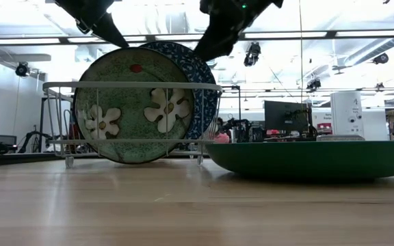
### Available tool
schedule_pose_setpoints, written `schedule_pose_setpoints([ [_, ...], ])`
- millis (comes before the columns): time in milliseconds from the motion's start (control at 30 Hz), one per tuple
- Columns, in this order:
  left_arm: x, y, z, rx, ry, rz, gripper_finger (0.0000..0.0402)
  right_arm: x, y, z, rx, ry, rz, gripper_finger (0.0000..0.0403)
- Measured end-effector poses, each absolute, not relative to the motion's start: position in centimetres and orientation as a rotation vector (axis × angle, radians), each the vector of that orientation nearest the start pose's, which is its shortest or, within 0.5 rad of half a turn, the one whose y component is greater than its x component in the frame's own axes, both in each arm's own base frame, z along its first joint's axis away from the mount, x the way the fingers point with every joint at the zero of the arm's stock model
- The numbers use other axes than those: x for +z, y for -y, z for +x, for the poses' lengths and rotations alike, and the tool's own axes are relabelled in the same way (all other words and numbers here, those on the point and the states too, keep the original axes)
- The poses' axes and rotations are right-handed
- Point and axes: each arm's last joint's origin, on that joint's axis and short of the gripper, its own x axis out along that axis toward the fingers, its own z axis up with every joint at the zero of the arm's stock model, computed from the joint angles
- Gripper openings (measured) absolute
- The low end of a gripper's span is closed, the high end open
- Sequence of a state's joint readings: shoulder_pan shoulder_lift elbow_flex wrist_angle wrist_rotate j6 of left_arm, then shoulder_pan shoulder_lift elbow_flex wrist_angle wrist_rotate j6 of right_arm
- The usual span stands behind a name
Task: Sort dishes
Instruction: Put the blue ceramic plate into the dish rack
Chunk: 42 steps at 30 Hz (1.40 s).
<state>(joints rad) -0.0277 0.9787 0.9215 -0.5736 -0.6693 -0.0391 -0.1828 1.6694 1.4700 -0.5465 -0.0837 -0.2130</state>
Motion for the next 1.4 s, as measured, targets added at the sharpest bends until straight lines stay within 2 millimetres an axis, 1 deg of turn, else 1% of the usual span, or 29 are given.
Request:
schedule_pose_setpoints([
  [133, 31.5, -1.3, 19.4, 0.631, -0.591, 0.183, 0.0000, 31.8, 6.3, 35.3, -0.010, -0.774, -0.103, 0.0323],
  [233, 31.5, -1.3, 19.4, 0.631, -0.592, 0.183, 0.0000, 32.7, 6.1, 34.3, -0.009, -0.765, -0.107, 0.0323],
  [300, 31.5, -1.3, 19.4, 0.633, -0.591, 0.179, 0.0000, 32.7, 5.9, 33.9, 0.003, -0.752, -0.116, 0.0323],
  [333, 31.5, -1.3, 19.4, 0.633, -0.590, 0.177, 0.0000, 32.5, 5.8, 33.8, 0.012, -0.745, -0.115, 0.0323],
  [433, 31.5, -1.2, 19.4, 0.631, -0.591, 0.178, 0.0000, 30.9, 5.6, 33.9, 0.024, -0.730, -0.116, 0.0318],
  [533, 31.5, -1.2, 19.4, 0.630, -0.591, 0.180, 0.0000, 29.3, 5.6, 33.9, 0.022, -0.712, -0.117, 0.0301],
  [667, 31.5, -1.2, 19.5, 0.631, -0.593, 0.181, 0.0000, 28.0, 5.7, 34.1, 0.003, -0.675, -0.102, 0.0261],
  [767, 31.3, -1.2, 19.7, 0.626, -0.609, 0.199, 0.0000, 28.0, 5.7, 34.3, -0.008, -0.645, -0.083, 0.0221],
  [900, 31.0, -1.2, 20.0, 0.622, -0.627, 0.215, 0.0000, 28.2, 5.7, 34.4, -0.015, -0.618, -0.075, 0.0155],
  [1133, 30.9, -1.2, 20.2, 0.619, -0.634, 0.224, 0.0000, 28.5, 5.7, 34.7, -0.011, -0.577, -0.098, 0.0022],
  [1200, 30.9, -1.2, 20.2, 0.619, -0.632, 0.223, 0.0000, 28.8, 5.7, 34.8, -0.011, -0.547, -0.118, 0.0008],
  [1300, 30.9, -1.2, 20.2, 0.621, -0.630, 0.223, 0.0000, 29.1, 5.8, 35.1, -0.015, -0.503, -0.125, 0.0010],
  [1400, 30.9, -1.2, 20.2, 0.623, -0.630, 0.224, 0.0000, 29.4, 5.8, 35.2, -0.014, -0.471, -0.142, 0.0002],
])
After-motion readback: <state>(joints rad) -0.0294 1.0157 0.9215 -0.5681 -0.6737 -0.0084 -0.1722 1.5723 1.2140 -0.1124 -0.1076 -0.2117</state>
